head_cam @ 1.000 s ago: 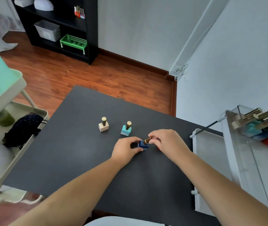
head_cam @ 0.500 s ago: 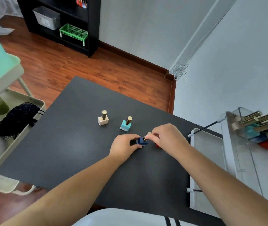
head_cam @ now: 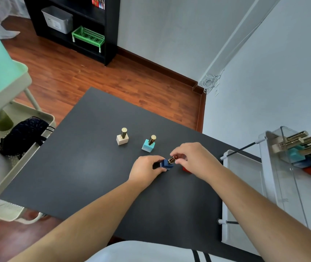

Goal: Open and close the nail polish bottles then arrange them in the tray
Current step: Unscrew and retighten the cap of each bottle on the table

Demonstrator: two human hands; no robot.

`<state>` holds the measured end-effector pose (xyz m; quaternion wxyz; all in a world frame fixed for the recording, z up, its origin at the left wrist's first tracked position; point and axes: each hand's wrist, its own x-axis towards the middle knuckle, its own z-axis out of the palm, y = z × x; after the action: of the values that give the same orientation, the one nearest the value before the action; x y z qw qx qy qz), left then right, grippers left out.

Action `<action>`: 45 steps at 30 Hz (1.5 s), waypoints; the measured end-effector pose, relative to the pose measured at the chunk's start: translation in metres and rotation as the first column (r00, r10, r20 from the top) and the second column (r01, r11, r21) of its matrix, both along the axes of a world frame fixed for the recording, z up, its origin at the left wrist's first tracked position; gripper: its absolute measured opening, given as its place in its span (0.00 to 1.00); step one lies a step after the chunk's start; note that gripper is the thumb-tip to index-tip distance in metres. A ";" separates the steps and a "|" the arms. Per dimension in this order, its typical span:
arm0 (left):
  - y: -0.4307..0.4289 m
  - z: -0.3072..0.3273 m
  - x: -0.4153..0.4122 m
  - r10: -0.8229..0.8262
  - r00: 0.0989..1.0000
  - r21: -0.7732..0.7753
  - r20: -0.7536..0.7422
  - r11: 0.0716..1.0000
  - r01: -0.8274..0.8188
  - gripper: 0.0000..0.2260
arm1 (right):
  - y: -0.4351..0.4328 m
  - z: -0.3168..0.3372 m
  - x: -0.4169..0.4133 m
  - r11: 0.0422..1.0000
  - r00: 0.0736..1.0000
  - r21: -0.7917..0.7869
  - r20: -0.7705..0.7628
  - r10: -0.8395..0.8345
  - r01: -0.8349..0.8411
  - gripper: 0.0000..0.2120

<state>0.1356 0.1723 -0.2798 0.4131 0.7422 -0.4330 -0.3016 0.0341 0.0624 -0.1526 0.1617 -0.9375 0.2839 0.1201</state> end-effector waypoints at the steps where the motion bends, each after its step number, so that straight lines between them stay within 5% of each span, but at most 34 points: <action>1: 0.000 0.000 0.000 -0.001 1.000 0.002 0.007 1.000 0.001 0.13 | 0.000 -0.002 0.000 0.999 1.000 -0.048 -0.005 -0.001 0.001 0.09; 5: 0.001 0.001 0.000 0.010 1.000 0.002 0.021 1.000 -0.010 0.13 | 0.004 -0.006 -0.002 0.990 0.998 -0.120 0.022 -0.066 0.068 0.15; 10: 0.002 0.001 0.001 0.011 0.999 -0.003 0.041 1.000 -0.011 0.12 | 0.002 -0.006 0.004 0.999 0.999 -0.035 0.053 0.000 0.002 0.06; 14: 0.002 0.002 0.000 0.010 0.999 -0.005 0.041 1.000 -0.010 0.12 | 0.000 -0.007 0.002 0.992 0.994 -0.078 0.048 -0.097 0.100 0.20; 19: 0.002 0.003 0.000 0.020 0.999 -0.010 0.038 1.000 -0.019 0.12 | -0.002 -0.008 0.001 1.000 0.999 -0.015 0.038 -0.019 0.019 0.09; 24: 0.002 0.003 0.000 0.016 0.999 -0.009 0.037 1.000 -0.016 0.12 | -0.002 -0.004 -0.001 0.998 0.996 0.002 0.057 -0.064 0.064 0.15; 28: 0.002 0.002 0.000 0.017 0.998 -0.010 0.059 1.000 -0.017 0.13 | -0.001 -0.004 0.002 0.999 0.997 0.010 0.061 0.047 -0.047 0.08; 35: 0.002 0.000 -0.001 0.038 0.996 -0.018 0.075 0.999 -0.037 0.13 | 0.010 -0.013 -0.006 0.998 0.980 -0.049 0.196 -0.017 0.027 0.06; 45: 0.003 0.001 -0.004 0.030 0.993 -0.007 0.115 1.000 -0.029 0.12 | 0.012 -0.018 -0.004 1.000 0.987 -0.001 0.159 -0.026 0.026 0.07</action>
<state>0.1319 0.1758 -0.2789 0.3940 0.7635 -0.4458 -0.2511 0.0300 0.0741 -0.1706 0.1841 -0.9405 0.2824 0.0423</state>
